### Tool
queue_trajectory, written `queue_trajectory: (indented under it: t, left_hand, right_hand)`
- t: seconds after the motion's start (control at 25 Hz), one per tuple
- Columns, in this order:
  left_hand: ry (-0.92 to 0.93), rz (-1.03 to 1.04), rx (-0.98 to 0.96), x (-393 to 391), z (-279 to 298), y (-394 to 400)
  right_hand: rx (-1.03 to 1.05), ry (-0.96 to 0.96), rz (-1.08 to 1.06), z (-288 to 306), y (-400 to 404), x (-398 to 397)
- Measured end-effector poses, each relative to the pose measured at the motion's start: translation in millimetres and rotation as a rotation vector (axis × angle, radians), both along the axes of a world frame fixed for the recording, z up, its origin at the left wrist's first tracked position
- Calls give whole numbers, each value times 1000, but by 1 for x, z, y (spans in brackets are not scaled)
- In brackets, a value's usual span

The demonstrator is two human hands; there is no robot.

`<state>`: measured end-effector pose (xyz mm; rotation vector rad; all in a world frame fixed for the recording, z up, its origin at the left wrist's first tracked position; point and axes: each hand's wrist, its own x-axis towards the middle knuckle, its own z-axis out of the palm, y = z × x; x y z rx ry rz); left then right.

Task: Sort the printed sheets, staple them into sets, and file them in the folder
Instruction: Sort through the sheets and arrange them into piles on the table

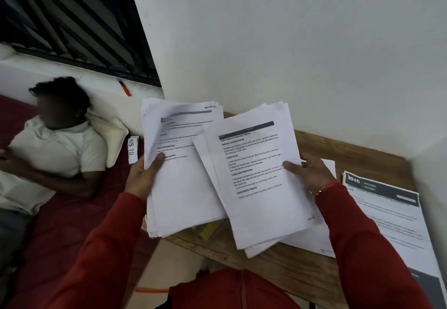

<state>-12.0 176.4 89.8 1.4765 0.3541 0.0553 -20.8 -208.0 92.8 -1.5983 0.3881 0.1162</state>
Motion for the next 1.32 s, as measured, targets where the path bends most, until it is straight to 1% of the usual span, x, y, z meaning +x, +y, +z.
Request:
queue_trajectory:
  t: [0.12,0.24,0.32,0.44,0.52,0.64,0.68,0.76,0.92,1.08,1.32]
  left_hand:
    - [0,36,17,1,-2,19]
    - [-16,19,17,-3,-3,17]
    - [-18,13,35,-4,-5,13]
    - [-9,22,45,-4,-7,17]
    - [-13,46,77,-5,-5,28]
    - [-41,108,168,-8,5,58]
    - [-55,142,195,-10,12,70]
    - [-87,212,227,-15,28,92]
    - [-156,305,231,-23,54,119]
    - [-176,267,143,-29,58,112]
    - [-98,80,-2,-18,42,67]
  right_hand:
    - [152,-1,50,0,7,4]
    - [306,38,59,-5,19,6]
    - [351,44,15,-3,25,5]
    - [325,32,-135,-5,25,4]
    - [260,29,-215,-14,24,5]
    - [-1,13,-274,-34,31,13]
    - [-77,11,-272,-40,37,17]
    - [-163,16,-242,-51,49,25]
    - [-361,108,-165,-66,75,41]
    - [-471,178,-128,-77,88,49]
    - [-587,206,-63,-76,91,47]
